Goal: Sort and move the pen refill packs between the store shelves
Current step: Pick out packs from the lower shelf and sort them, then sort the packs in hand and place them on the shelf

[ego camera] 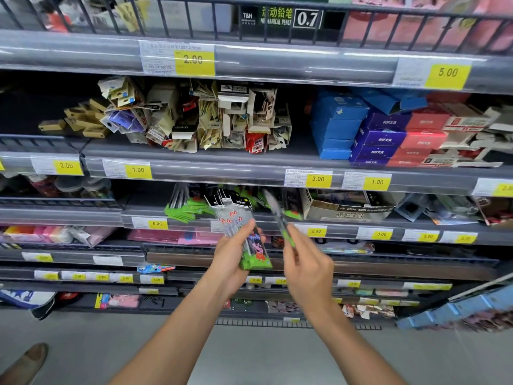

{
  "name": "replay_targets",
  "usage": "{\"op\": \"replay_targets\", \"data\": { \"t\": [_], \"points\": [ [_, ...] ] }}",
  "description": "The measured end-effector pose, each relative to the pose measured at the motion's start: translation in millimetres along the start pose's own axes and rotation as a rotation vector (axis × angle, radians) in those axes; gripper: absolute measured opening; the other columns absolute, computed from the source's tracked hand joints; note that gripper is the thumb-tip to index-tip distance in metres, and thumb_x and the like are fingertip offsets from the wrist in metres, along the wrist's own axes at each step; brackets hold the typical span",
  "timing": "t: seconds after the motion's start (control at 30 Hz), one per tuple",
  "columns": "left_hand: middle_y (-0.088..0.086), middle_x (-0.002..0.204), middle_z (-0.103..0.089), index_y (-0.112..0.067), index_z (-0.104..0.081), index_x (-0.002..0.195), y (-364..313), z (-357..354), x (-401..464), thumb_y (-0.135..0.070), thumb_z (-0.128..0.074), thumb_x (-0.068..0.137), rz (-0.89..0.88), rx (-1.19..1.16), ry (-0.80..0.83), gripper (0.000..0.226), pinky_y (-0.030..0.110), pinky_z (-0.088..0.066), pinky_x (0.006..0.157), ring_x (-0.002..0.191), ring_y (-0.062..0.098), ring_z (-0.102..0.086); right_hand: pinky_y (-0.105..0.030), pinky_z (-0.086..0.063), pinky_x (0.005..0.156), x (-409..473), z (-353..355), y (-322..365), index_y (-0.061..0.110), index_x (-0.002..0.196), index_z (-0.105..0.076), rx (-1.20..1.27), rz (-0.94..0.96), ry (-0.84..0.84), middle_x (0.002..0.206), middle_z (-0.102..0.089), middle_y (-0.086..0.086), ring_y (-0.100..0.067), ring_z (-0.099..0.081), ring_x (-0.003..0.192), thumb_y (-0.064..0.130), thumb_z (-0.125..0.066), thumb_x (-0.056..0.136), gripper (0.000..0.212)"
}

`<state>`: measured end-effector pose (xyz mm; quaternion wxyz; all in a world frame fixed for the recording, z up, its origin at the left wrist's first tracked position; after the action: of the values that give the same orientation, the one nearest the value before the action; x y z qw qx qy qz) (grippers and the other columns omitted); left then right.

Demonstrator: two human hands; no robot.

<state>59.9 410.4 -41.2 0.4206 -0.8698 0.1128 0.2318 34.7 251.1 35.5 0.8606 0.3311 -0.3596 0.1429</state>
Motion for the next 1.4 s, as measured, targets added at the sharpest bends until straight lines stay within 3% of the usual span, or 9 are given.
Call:
{"op": "replay_targets", "data": {
  "t": [0.13,0.23,0.37,0.43,0.57,0.73,1.03,1.2,1.4],
  "points": [
    [0.026,0.121,-0.074,0.002,-0.066,0.129,8.5,-7.3,-10.7,-0.043,-0.074,0.086,0.006,-0.028,0.016,0.063,0.043,-0.063,0.081,0.104,0.036,-0.075,-0.035,-0.063,0.081,-33.5,5.7,28.1,0.008,0.132,-0.068,0.063,-0.063,0.134,0.135,-0.067,-0.003,-0.013,-0.073,0.104,0.013,-0.056,0.097,0.037],
    [0.023,0.109,-0.075,-0.001,-0.070,0.118,17.7,-9.0,-19.5,-0.046,-0.073,0.084,0.019,-0.032,0.041,0.056,0.044,-0.062,0.083,0.095,0.034,-0.074,-0.041,-0.062,0.084,-37.7,6.5,28.6,0.013,0.137,-0.065,0.133,-0.150,0.239,0.144,-0.060,0.001,-0.013,-0.069,0.112,0.014,-0.053,0.096,0.042],
    [0.026,0.119,-0.068,0.002,-0.064,0.132,28.2,-15.7,-31.4,-0.029,-0.074,0.089,0.047,-0.020,0.134,0.054,0.048,-0.060,0.091,0.105,0.036,-0.069,-0.052,-0.046,0.109,-37.7,12.8,24.8,0.015,0.140,-0.062,0.209,-0.177,0.407,0.149,-0.055,0.002,-0.018,-0.056,0.132,0.020,-0.060,0.091,0.049],
    [0.029,0.116,-0.070,0.004,-0.065,0.129,34.6,-22.5,-37.6,-0.016,-0.074,0.089,0.074,0.006,0.197,0.046,0.050,-0.061,0.091,0.105,0.039,-0.070,-0.043,-0.042,0.113,-39.1,23.1,21.0,0.018,0.141,-0.061,0.281,-0.200,0.502,0.152,-0.049,0.004,-0.018,-0.052,0.133,0.034,-0.063,0.088,0.055],
    [0.031,0.105,-0.071,0.005,-0.073,0.113,57.0,-45.4,-51.0,-0.010,-0.075,0.075,0.139,0.101,0.245,0.040,0.044,-0.062,0.068,0.081,0.036,-0.072,-0.025,-0.053,0.090,-42.2,62.0,1.1,0.030,0.127,-0.070,0.484,-0.440,0.444,0.141,-0.053,0.010,-0.015,-0.063,0.112,0.038,-0.068,0.091,0.037],
    [0.020,0.092,-0.076,-0.004,-0.076,0.105,89.5,-121.1,-79.7,-0.008,-0.080,0.069,0.131,0.139,0.371,0.037,0.043,-0.061,0.063,0.071,0.032,-0.074,-0.029,-0.056,0.056,-65.0,137.2,-47.0,0.034,0.107,-0.077,0.689,-0.853,0.126,0.089,-0.076,0.002,-0.015,-0.069,0.072,0.013,-0.074,0.093,0.025],
    [0.015,0.095,-0.075,0.006,-0.064,0.128,180.4,-308.2,-136.3,-0.009,-0.082,0.076,0.035,0.155,0.469,0.058,0.035,-0.060,0.060,0.072,0.026,-0.074,-0.031,-0.060,0.057,-78.6,320.1,-126.6,0.034,0.096,-0.082,0.608,-0.941,-0.082,0.081,-0.077,0.002,-0.012,-0.064,0.057,0.020,-0.072,0.095,0.017],
    [0.017,0.132,-0.071,-0.007,-0.056,0.141,234.7,-388.9,-158.6,-0.021,-0.093,0.071,0.063,0.155,0.470,0.080,0.062,-0.052,0.104,0.126,0.039,-0.065,-0.023,-0.054,0.052,-67.5,411.3,-184.5,0.030,0.084,-0.082,0.619,-0.993,-0.206,0.075,-0.076,0.002,-0.011,-0.064,0.054,0.015,-0.079,0.088,0.016],
    [0.023,0.102,-0.075,0.006,-0.054,0.134,267.3,-458.6,-151.5,-0.001,-0.076,0.079,0.095,0.187,0.545,0.059,0.043,-0.064,0.067,0.081,0.033,-0.075,-0.018,-0.039,0.041,-38.8,462.1,-242.7,0.033,0.084,-0.079,0.596,-0.946,-0.228,0.064,-0.066,0.006,-0.009,-0.050,0.048,0.014,-0.077,0.088,0.020]
  ]
}}
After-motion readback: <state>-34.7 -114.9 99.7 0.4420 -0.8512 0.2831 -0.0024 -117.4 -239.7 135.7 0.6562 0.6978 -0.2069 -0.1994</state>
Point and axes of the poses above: each hand's wrist, its own x-axis towards the middle knuckle, its own z-axis out of the back of the hand, y = z × x, the point moved 9 cm from there along x, towards the middle knuckle
